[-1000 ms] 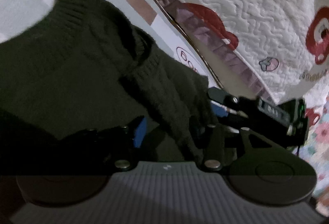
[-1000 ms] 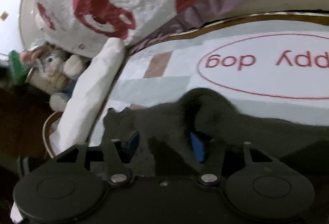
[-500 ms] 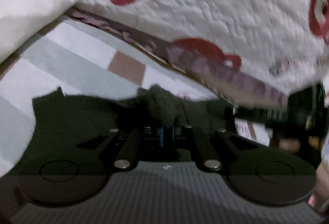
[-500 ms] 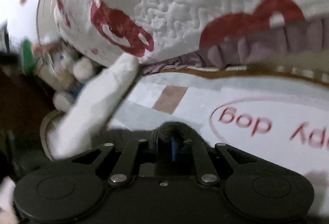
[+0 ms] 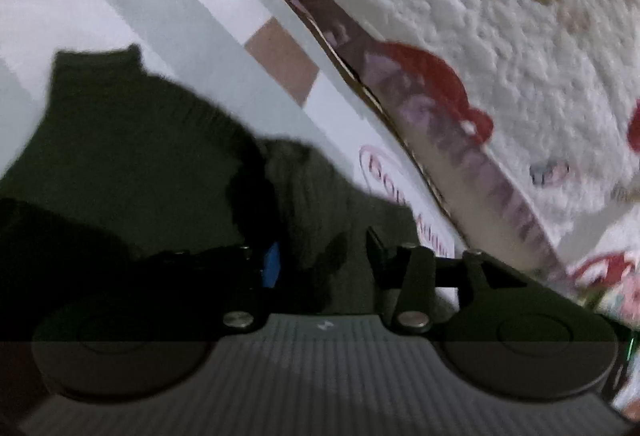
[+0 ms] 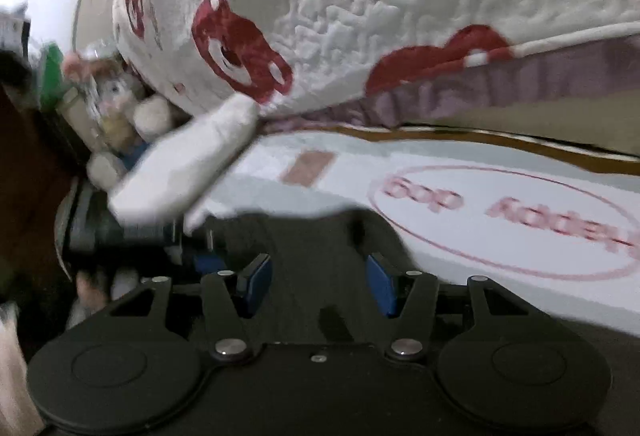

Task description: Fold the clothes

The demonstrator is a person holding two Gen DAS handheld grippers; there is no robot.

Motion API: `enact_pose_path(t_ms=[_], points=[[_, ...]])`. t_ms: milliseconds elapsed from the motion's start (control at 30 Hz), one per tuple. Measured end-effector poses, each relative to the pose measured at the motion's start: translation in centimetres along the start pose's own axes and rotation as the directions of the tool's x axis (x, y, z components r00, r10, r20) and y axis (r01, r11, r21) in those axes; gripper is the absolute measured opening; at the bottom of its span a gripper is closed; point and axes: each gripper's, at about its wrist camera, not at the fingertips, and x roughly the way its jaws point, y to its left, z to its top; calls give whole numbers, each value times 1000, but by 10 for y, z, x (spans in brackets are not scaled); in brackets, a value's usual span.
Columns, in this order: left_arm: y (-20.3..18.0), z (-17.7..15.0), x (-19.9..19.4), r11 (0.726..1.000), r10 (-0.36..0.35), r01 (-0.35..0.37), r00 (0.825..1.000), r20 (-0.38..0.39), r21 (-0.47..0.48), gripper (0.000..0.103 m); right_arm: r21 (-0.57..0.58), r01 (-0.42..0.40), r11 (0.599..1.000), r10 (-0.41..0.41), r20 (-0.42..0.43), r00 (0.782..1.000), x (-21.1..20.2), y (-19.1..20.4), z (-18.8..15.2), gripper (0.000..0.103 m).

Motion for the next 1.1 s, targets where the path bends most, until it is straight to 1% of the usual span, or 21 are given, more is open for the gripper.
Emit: enact_pose_path(t_ms=[67,100,133,233,300,367,400,433,467,500,533,567,633,700,767,900,967,1067,1100], points=[[-2,4,2,1000,16,-16,1000,17,11,9,-47,64,997,-65,-9,998,-11,0,-16,58],[-3,6,4,1000,23,-24,999,25,17,9,-71,95,993,-96,-12,995,-15,1,-23,58],[-5,8,5,999,31,-32,999,33,23,9,-100,123,987,-123,7,992,-23,3,-32,58],[-8,14,9,998,53,-56,997,59,39,9,-143,153,978,-152,18,988,-34,9,-45,57],[-10,17,11,996,69,-73,995,77,48,11,-164,158,974,-158,15,987,-37,12,-51,57],[-9,14,11,993,101,-105,990,102,44,19,-179,161,971,-165,-5,986,-32,15,-55,57],[-9,13,7,989,138,-143,983,118,34,35,-187,168,968,-175,-18,984,-28,16,-58,57],[-8,12,1,983,177,-182,974,144,24,39,-196,175,965,-185,-31,982,-24,18,-60,57],[-5,13,-8,978,204,-210,964,171,19,41,-222,197,955,-213,-49,976,-18,20,-64,57],[-1,15,-16,971,230,-237,953,197,14,41,-248,218,944,-241,-66,968,-13,23,-67,57],[3,16,-25,966,252,-260,943,217,8,41,-267,227,937,-252,-63,966,-11,25,-70,57],[8,17,-32,966,251,-257,948,194,3,42,-277,234,932,-258,-51,965,-12,27,-72,58],[19,17,-48,968,250,-251,957,150,-8,42,-267,235,935,-257,-49,965,-14,28,-72,58],[28,3,-64,969,248,-246,962,114,-30,49,-249,212,945,-227,-36,973,-22,30,-71,58],[37,-10,-81,969,246,-242,966,77,-51,52,-246,189,951,-199,-18,980,-29,37,-70,58],[55,-37,-114,967,237,-236,971,5,-95,53,-233,164,958,-171,-9,985,-36,59,-71,58],[63,-51,-131,966,229,-231,973,-29,-118,55,-248,174,953,-185,-24,982,-33,71,-73,58],[57,-67,-157,976,148,-151,989,-31,-155,65,-274,204,940,-222,-37,974,-27,86,-78,58],[55,-73,-161,978,131,-138,990,-52,-154,66,-282,203,938,-221,-36,974,-26,90,-80,58]])
